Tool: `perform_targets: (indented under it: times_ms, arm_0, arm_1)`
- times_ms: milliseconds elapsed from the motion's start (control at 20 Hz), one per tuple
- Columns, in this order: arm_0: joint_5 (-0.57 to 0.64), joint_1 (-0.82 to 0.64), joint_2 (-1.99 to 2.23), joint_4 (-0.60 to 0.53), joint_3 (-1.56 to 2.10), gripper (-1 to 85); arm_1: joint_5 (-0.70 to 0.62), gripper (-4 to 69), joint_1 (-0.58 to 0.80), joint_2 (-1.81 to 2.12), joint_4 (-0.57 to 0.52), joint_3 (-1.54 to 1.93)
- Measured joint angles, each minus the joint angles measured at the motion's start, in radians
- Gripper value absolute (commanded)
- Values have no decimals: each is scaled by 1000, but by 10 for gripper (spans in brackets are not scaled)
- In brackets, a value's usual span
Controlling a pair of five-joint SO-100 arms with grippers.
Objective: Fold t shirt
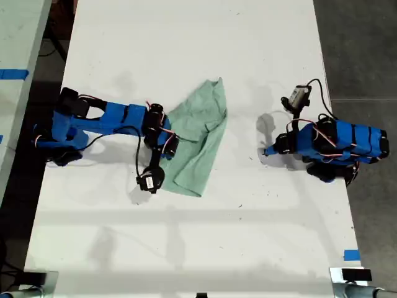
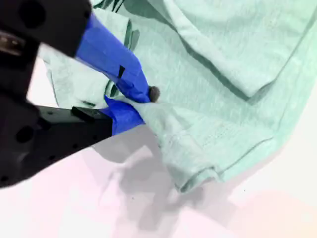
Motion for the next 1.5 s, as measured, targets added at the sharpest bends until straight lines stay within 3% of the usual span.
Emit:
perform_targets:
  times_ms: [200,550,700,900,1250,1500]
  arm_0:
    - [26,-2,-20,-49,-52,-3]
    - [137,35,-35,-255,-52,2]
    - [173,44,-103,-327,-52,117]
    - [216,49,-155,-405,-52,160]
    - [227,69,-41,-411,-52,116]
    - [156,69,258,-341,-12,32]
  arm_1:
    - [0,-17,0,0,0,0]
    - [0,-17,0,0,0,0]
    - [0,-17,0,0,0,0]
    - [0,-17,0,0,0,0]
    - [0,-18,0,0,0,0]
    - [0,-19,0,0,0,0]
